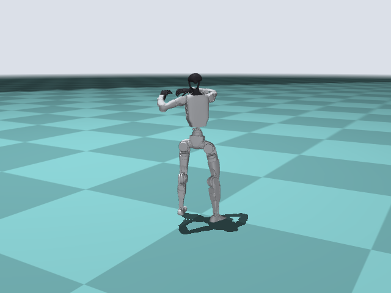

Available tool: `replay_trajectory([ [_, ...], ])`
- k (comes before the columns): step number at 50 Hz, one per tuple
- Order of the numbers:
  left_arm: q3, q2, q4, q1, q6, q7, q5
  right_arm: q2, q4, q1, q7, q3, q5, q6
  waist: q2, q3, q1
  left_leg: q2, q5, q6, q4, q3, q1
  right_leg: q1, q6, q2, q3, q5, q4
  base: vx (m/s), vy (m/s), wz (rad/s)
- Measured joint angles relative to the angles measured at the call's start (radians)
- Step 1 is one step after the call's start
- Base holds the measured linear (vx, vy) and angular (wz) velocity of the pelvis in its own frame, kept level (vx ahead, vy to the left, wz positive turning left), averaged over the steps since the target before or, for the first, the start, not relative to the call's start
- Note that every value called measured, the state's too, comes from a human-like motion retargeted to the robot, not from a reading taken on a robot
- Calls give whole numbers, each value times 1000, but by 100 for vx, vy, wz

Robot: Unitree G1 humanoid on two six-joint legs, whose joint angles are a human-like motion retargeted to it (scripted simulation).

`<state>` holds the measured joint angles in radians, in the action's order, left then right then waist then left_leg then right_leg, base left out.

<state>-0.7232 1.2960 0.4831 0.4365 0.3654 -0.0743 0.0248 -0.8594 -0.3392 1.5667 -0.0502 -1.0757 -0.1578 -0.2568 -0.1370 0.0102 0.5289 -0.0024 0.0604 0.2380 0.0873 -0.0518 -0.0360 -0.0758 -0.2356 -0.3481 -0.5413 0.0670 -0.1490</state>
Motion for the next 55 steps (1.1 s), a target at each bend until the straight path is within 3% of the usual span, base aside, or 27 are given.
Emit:
replay_trajectory([
  [7, 107, 162, -13, -119, 28, -14, 21, -222, -53, -2, -2, -44, 34, -18, 27, 60, -209, 62, 44, -29, -26, -228, 63, 92, -26, 56, 248, -15, 4, 2, -14, -183],
  [12, 299, 202, 7, -347, 45, -34, 17, -391, -86, -53, 23, 2, 59, -24, 77, 73, -371, 133, 73, -23, -67, -399, 103, 135, -26, 145, 409, -46, 45, 2, -21, -187],
  [25, 948, 93, 13, -1081, 53, -32, -25, -804, -101, -387, 80, 293, 112, -40, 285, -48, -900, 187, 69, -18, -38, -758, 305, 128, -26, 295, 727, -126, 132, 4, -13, -142],
  [30, 1070, 41, -32, -1238, 54, -41, -27, -929, -50, -505, 99, 385, 156, -33, 377, -67, -1117, 205, 63, -22, -44, -869, 337, 134, -26, 345, 814, -165, 178, 8, -14, -114],
  [36, 1122, -39, -106, -1329, 60, -49, -64, -990, 53, -526, 127, 457, 154, -18, 491, -80, -1344, 230, 40, -16, -32, -963, 363, 129, -26, 405, 867, -210, 236, 10, -18, -79],
  [42, 1179, -128, -142, -1422, 73, -38, -110, -989, 53, -511, 126, 491, 125, -28, 548, -96, -1419, 244, 23, -19, -16, -1012, 389, 130, -26, 447, 890, -215, 236, 9, -11, -39],
  [48, 1262, -136, -113, -1509, 83, -24, -121, -927, -6, -573, 131, 551, 122, -35, 534, -88, -1344, 258, 24, -25, -19, -981, 386, 117, -26, 445, 861, -203, 236, 5, -1, 28],
  [50, 1287, -110, -98, -1527, 85, -24, -113, -889, -11, -637, 130, 614, 121, -33, 519, -79, -1303, 267, 25, -25, -22, -948, 372, 113, -26, 439, 833, -199, 236, 3, 0, 83],
  [53, 1426, 2, -61, -1620, 90, -20, -102, -683, -72, -1201, 103, 1164, 76, -36, 407, -61, -1229, 282, 26, -25, -32, -888, 342, 110, -26, 429, 783, -194, 236, 1, -2, 100],
  [55, 1567, 11, -51, -1754, 92, -19, -92, -560, -166, -1616, 85, 1563, 71, -37, 337, -43, -1110, 293, 26, -23, -36, -851, 328, 104, -26, 425, 754, -192, 236, 1, -3, 93],
])
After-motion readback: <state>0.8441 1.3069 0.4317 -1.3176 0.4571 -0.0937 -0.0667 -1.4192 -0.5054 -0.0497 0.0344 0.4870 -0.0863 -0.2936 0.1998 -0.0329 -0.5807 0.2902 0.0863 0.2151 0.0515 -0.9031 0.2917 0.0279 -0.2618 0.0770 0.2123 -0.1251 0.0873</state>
